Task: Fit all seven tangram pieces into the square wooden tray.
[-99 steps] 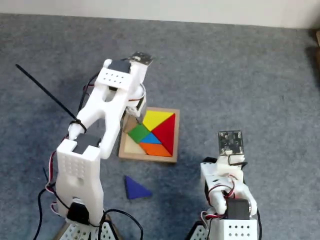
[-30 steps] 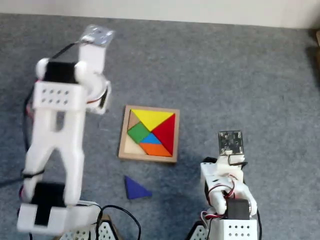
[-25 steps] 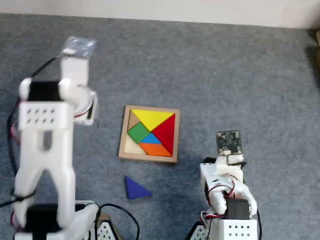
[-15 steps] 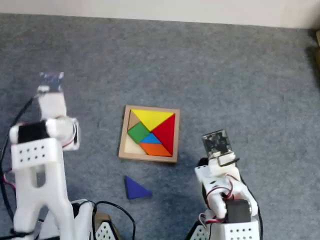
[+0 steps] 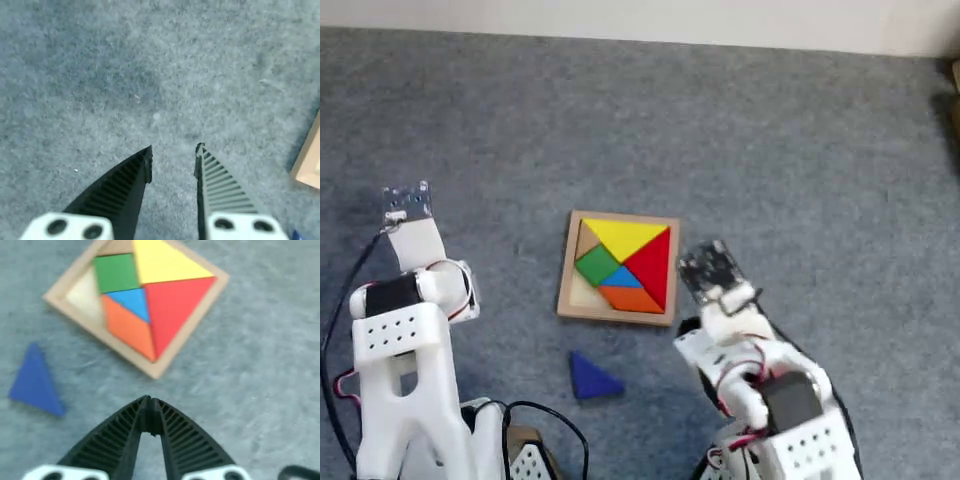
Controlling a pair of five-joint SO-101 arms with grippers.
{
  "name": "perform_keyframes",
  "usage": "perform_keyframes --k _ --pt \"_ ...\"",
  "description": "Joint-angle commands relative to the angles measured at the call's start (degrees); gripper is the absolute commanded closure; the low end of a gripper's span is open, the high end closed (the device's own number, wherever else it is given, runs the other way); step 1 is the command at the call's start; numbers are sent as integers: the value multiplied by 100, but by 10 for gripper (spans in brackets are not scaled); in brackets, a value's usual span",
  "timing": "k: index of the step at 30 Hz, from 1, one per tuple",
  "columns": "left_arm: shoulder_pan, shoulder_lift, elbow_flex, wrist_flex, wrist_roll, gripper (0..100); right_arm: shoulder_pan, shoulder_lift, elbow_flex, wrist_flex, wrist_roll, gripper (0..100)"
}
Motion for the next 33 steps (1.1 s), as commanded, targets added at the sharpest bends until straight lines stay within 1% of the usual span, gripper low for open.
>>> perform_keyframes --k 1,4,6,8,11,14,19,22,27,29,33 --pt "-119 -127 127 -264 62 851 -558 558 -585 -40 -149 992" --pt "-365 -127 259 -545 62 851 -963 576 -593 -242 -141 992" --pt "-523 -127 259 -580 62 851 -1182 611 -593 -523 -176 992" --pt "-585 -127 259 -580 62 852 -1385 629 -593 -831 -176 992" --pt "-602 -127 259 -598 62 852 -1525 840 -620 -936 -176 992" --pt "-602 -127 259 -598 62 852 -1657 1393 -646 -963 -185 992" --pt "-611 -127 251 -598 62 852 -2290 2686 -1068 -1042 -185 984" --pt "-796 -136 233 -598 62 851 -2668 3310 -1288 -1051 -273 923" --pt "-1121 -154 189 -607 62 849 -3169 4066 -1666 -1051 -1424 789" --pt "-1244 -127 110 -607 62 849 -3407 4295 -1745 -1095 -1574 766" --pt "-1376 -127 92 -607 62 849 -3732 4673 -1727 -1640 -1591 766"
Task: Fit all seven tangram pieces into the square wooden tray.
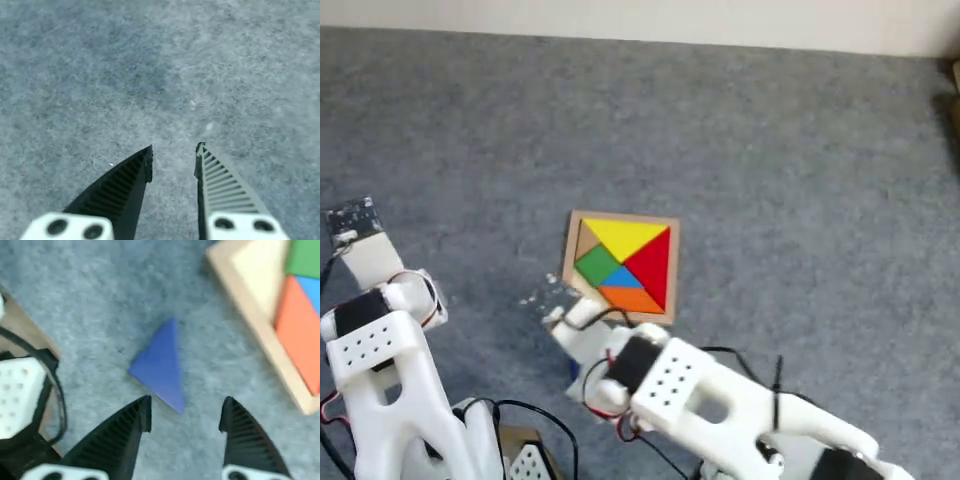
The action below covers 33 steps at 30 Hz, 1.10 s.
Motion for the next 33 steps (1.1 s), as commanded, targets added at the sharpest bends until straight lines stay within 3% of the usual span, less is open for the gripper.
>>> perform_keyframes --k 1,10,29,33 --pt "-189 -119 -198 -97 70 849 -338 189 -312 -602 -79 766" --pt "-295 -119 -224 -97 70 849 -760 1007 -303 -1314 -88 766" --pt "-286 -119 -224 -97 70 849 -699 1666 -312 -1358 -70 768" --pt "-286 -119 -224 -97 70 849 -462 1666 -347 -1349 -62 829"
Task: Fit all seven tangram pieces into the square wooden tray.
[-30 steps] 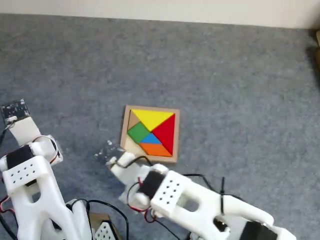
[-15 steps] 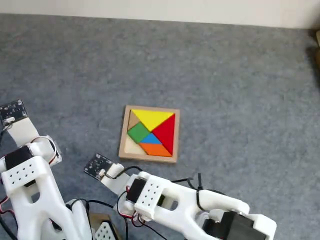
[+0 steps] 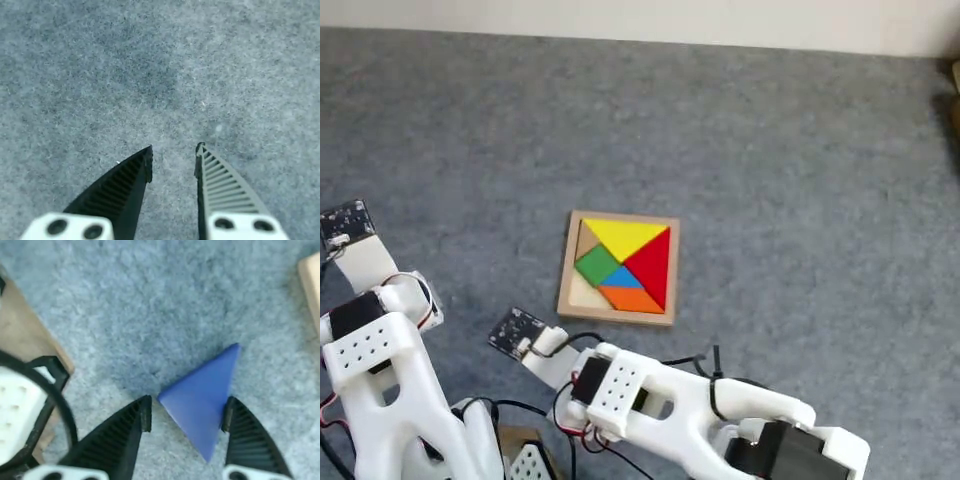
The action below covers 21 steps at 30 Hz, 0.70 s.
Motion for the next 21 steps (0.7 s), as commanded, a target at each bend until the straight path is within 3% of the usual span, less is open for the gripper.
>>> perform_keyframes --k 1,9,13,21 --pt "-75 -119 -224 -97 70 849 251 -22 -330 -57 -18 846" --pt "-66 -119 -224 -97 70 849 365 -13 -295 -66 18 878" --pt "-57 -119 -224 -97 70 849 409 -75 -286 -31 378 879" --pt "-57 -119 -224 -97 70 849 1279 -75 -330 171 440 875"
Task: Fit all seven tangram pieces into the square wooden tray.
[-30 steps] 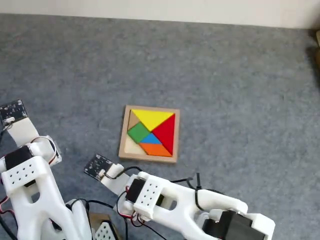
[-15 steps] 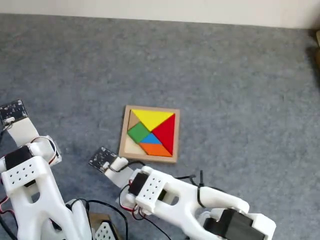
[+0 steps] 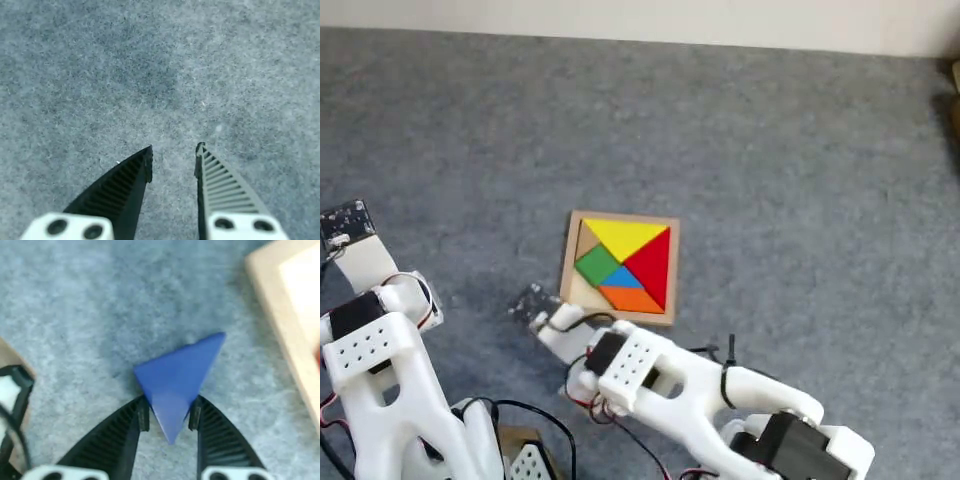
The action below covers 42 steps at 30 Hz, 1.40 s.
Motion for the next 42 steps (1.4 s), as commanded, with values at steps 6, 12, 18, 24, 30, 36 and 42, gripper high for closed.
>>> perform_keyframes --k 6,12,18,24,30,36,42 --pt "-66 -119 -224 -97 70 849 505 -84 -813 611 44 873" --pt "-66 -127 -224 -97 70 849 505 -31 -1604 1218 -369 746" --pt "-66 -127 -224 -97 70 849 127 -13 -1684 1024 -905 695" --pt "-66 -119 -224 -202 70 849 -13 -4 -1525 409 -1345 695" --pt "-66 -119 -224 -211 70 849 -75 268 -1481 180 -1644 695" --pt "-84 -119 -224 -211 70 849 -48 1042 -1508 207 -1969 695" --pt "-84 -119 -215 -211 70 849 -48 1068 -1508 198 -1987 695"
